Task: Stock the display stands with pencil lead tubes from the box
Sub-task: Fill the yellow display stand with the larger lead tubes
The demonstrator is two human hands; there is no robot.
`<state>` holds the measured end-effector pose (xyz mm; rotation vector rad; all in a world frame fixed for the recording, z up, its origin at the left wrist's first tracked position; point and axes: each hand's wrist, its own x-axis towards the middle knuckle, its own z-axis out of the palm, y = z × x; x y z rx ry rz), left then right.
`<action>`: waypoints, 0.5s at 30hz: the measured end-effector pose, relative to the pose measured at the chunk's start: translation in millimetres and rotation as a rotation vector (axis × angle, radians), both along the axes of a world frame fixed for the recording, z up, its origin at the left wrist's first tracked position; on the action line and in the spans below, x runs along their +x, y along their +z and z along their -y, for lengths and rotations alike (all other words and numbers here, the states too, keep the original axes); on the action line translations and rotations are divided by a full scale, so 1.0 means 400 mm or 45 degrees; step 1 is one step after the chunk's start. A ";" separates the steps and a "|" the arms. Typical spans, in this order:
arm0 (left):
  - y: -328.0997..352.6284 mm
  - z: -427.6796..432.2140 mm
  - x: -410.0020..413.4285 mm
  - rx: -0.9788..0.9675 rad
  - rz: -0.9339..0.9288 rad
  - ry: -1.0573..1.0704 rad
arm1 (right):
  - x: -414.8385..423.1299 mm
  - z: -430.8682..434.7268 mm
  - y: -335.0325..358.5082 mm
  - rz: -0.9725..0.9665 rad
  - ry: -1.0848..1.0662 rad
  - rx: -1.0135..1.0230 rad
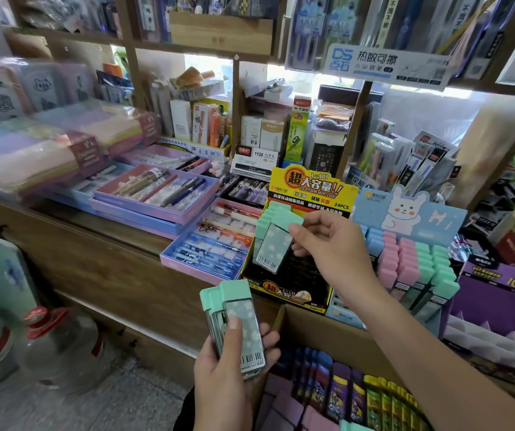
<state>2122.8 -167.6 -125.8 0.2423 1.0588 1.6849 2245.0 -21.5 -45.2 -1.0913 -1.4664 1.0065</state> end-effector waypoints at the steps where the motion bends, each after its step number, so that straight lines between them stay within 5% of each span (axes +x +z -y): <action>1: 0.000 0.001 -0.001 -0.003 0.004 0.001 | -0.004 -0.001 -0.003 0.031 -0.012 0.030; 15: -0.004 -0.003 -0.005 -0.045 0.033 -0.006 | -0.037 -0.008 -0.051 0.340 -0.012 0.189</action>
